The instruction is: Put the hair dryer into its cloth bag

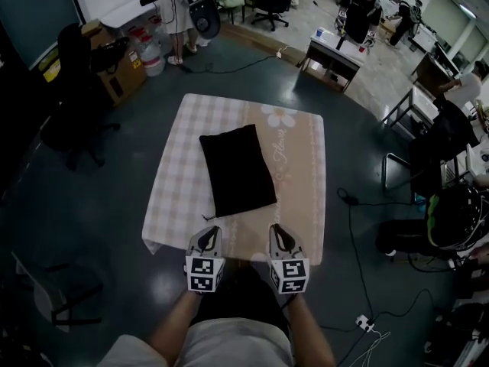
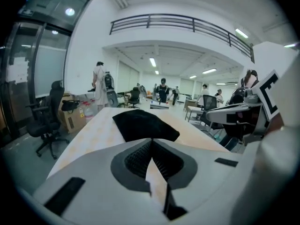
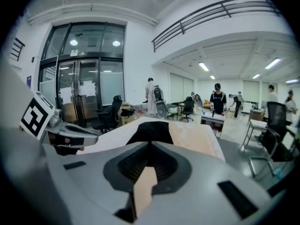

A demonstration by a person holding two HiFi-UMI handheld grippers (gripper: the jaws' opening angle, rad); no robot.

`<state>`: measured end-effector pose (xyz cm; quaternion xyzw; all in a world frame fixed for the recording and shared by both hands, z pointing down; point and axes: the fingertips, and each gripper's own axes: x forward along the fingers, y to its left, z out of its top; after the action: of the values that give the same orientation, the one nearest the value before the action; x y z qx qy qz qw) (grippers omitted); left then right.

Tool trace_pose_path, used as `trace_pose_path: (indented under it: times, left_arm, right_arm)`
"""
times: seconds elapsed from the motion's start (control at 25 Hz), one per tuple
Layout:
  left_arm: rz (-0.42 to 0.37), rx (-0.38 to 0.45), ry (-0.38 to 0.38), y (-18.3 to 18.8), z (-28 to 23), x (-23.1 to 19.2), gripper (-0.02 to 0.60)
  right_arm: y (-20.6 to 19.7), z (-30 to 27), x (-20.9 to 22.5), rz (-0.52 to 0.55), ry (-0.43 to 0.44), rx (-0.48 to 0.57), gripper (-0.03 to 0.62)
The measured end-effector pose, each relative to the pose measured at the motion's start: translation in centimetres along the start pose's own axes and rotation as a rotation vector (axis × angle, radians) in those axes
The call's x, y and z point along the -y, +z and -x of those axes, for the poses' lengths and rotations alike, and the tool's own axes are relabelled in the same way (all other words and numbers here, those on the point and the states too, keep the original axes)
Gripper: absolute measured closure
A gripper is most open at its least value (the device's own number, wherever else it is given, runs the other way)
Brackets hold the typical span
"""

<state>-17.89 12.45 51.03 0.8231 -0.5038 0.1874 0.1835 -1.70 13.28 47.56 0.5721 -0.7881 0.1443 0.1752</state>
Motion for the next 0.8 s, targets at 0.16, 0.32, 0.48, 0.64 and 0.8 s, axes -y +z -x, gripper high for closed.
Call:
trace_pose_path:
  times: [0.16, 0.32, 0.48, 0.64, 0.8]
  left_arm:
    - [0.007, 0.093, 0.012, 2.8, 3.1, 2.3, 0.574]
    - [-0.006, 0.158, 0.024, 5.4, 5.2, 4.5, 0.574]
    - [-0.019, 0.216, 0.014, 7.7, 6.8, 6.4, 0.574]
    - [-0.049, 0.284, 0.013, 10.2, 7.9, 8.0, 0.574]
    - [-0.052, 0.326, 0.022, 12.1, 8.3, 8.4, 0.574]
  right_arm:
    - [2.3, 2.9, -2.0, -0.014, -0.006, 0.069, 0.569]
    - [4.4, 5.3, -3.2, -0.029, -0.013, 0.138, 0.579]
    - [6.7, 7.3, -4.4, 0.010, -0.003, 0.198, 0.579]
    - [9.6, 8.8, -3.9, 0.039, -0.001, 0.258, 0.579]
    - [11.9, 9.8, -3.8, 0.059, -0.001, 0.307, 0.579]
